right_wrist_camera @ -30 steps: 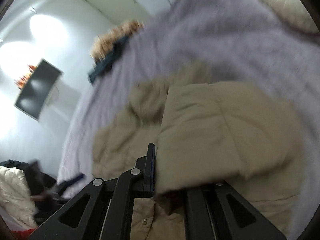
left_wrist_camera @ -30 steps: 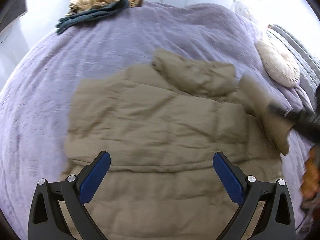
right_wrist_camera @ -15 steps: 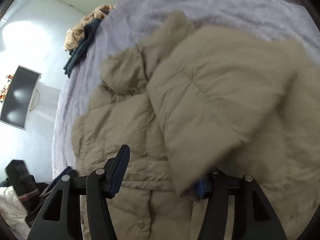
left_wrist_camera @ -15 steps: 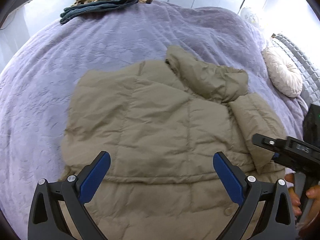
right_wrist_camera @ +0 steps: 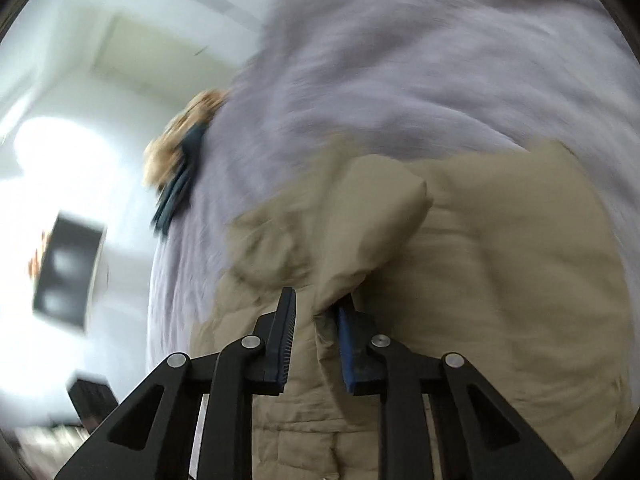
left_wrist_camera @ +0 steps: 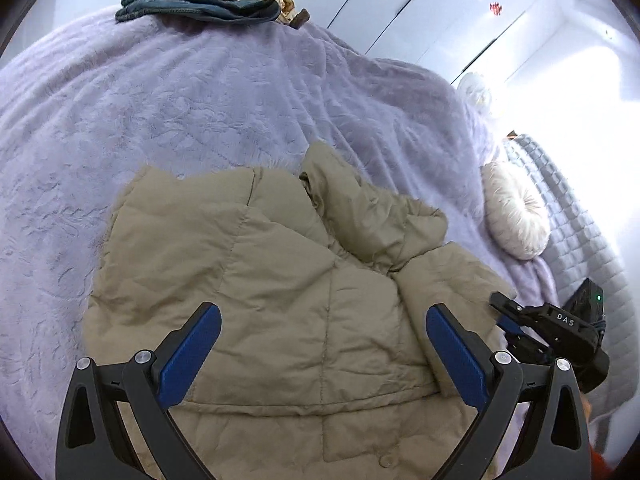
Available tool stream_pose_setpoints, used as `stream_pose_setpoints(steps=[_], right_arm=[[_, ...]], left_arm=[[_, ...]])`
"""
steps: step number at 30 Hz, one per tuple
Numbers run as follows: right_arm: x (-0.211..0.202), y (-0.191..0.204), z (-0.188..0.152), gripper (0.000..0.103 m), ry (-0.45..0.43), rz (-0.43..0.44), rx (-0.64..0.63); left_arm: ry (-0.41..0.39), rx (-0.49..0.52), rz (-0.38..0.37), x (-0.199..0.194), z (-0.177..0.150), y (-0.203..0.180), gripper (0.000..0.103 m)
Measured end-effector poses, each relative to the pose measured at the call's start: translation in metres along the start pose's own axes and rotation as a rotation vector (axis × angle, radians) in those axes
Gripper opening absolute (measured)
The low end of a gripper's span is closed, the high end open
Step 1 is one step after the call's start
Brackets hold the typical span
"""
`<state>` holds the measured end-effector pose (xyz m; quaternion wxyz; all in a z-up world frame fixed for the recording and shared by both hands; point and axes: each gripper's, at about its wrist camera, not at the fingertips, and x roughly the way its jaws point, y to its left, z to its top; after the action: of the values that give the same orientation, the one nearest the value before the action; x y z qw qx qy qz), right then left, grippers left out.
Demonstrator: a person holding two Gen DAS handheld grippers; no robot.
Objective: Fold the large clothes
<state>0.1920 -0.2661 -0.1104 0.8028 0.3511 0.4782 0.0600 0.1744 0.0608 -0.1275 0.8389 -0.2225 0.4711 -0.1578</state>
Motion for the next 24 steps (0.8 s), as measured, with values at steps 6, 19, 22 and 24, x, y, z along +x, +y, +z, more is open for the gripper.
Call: stream_pose_setpoints(steps=[6,19,22,24], right_arm=[[0.045,0.085,-0.050,0.022,0.165,0.016,-0.351],[0.012,0.000,-0.089,0.060,0.289,-0.052,-0.138],[-0.027,-0.068,-0.083,0.061,0.236,-0.069,0.096],[-0.045,-0.102,-0.080,0.061,0.193,-0.076,0.223]], left_arm=[[0.047,-0.098,-0.092,-0.004,0.003,0.024,0.103],[0.147,-0.075,-0.104,0.029,-0.014,0.010,0.103],[0.184,-0.049,-0.106,0.046,-0.017,0.001,0.103],[0.206,-0.029,-0.104,0.059,-0.018,-0.006,0.103]])
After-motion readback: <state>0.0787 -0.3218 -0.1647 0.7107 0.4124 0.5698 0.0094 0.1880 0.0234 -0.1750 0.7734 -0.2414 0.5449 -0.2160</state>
